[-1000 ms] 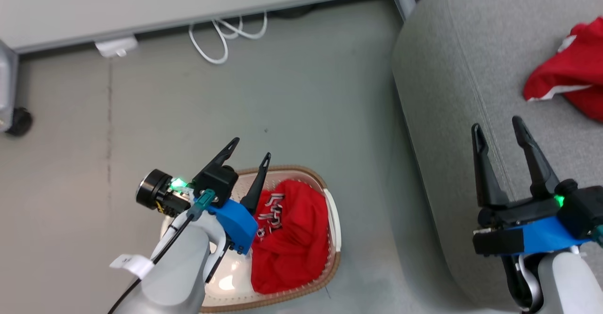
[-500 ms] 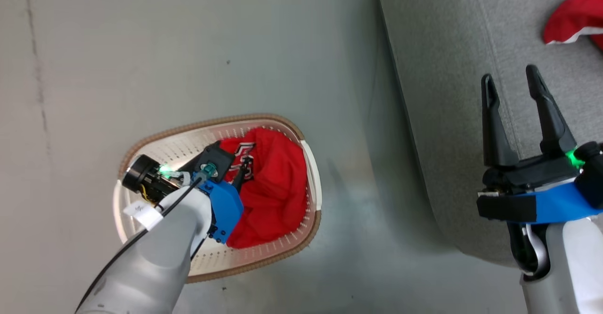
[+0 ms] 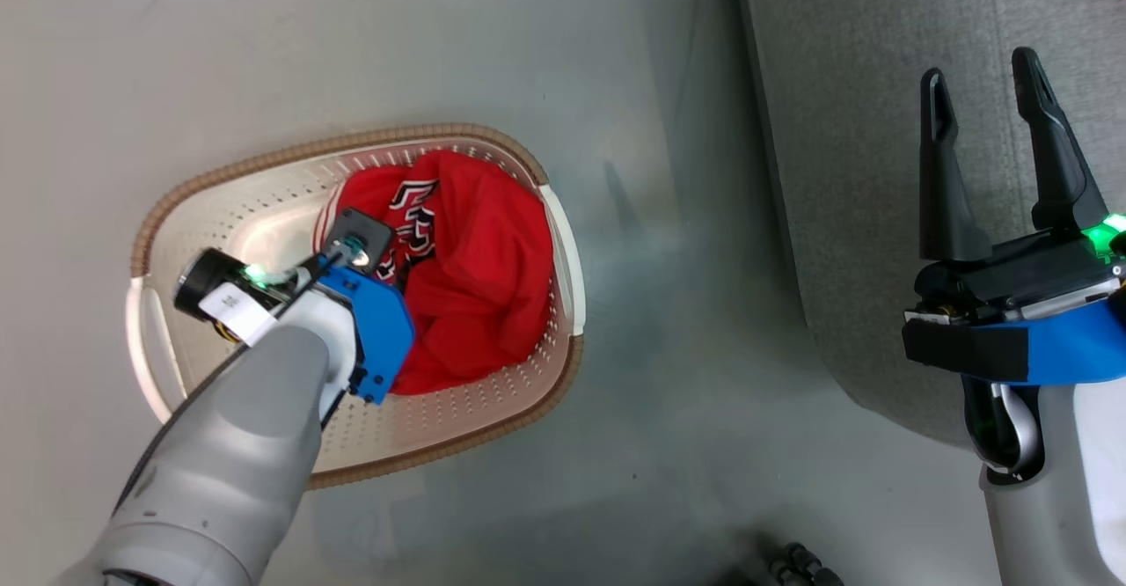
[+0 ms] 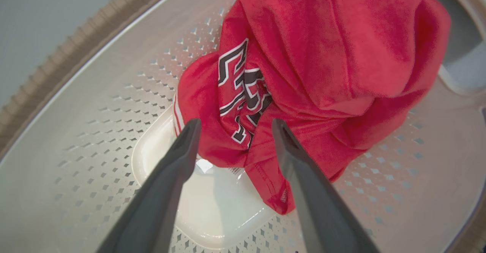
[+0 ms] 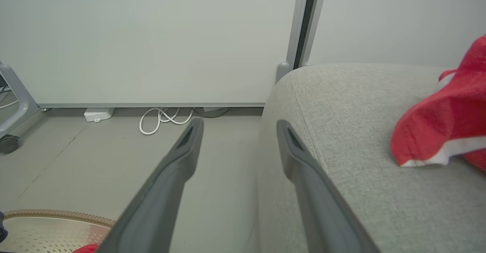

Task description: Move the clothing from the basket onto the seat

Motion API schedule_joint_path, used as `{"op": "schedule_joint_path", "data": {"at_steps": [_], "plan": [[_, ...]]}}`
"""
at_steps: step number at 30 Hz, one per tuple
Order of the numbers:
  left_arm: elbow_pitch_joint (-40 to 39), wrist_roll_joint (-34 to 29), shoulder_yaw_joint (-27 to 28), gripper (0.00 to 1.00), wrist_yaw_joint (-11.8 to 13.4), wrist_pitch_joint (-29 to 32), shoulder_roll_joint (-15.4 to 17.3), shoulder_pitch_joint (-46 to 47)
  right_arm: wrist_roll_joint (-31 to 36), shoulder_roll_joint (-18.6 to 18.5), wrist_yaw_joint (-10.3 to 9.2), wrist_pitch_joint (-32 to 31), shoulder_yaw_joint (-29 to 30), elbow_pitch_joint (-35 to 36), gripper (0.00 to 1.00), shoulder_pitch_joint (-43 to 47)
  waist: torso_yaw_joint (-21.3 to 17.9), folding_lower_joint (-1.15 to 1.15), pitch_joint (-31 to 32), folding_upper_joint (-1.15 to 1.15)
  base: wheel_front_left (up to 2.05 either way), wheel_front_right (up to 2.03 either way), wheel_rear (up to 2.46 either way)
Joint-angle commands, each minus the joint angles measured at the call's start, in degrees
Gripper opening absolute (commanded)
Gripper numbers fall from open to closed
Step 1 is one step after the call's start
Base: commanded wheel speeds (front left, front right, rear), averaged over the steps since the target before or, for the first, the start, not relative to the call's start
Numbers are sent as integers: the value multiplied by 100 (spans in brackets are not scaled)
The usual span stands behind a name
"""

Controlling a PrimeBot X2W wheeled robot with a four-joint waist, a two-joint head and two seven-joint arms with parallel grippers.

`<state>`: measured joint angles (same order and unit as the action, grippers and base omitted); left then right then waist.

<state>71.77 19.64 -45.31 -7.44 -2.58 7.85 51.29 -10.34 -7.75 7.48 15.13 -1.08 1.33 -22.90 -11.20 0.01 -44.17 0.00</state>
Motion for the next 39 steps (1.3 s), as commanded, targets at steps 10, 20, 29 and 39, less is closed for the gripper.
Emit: {"op": "schedule_joint_path", "data": {"at_steps": [10,20,29,39], "plan": [[152,168,66,100,111,294,230,505,-41,38,3,3,19,249,100,-206,-148,-1,-678,0,0,0,0],[198,303,134,100,300,649,377,788,-29,54,3,3,-36,454,100,-281,-193,-1,-1150,0,0,0,0],[210,347,90,100,384,815,356,952,-49,34,3,2,-86,555,100,-332,-219,-1,-1475,0,0,0,0],[214,240,-142,0,384,895,290,971,-21,23,4,-2,-93,635,100,-342,-194,-1,-1548,0,0,0,0]]}}
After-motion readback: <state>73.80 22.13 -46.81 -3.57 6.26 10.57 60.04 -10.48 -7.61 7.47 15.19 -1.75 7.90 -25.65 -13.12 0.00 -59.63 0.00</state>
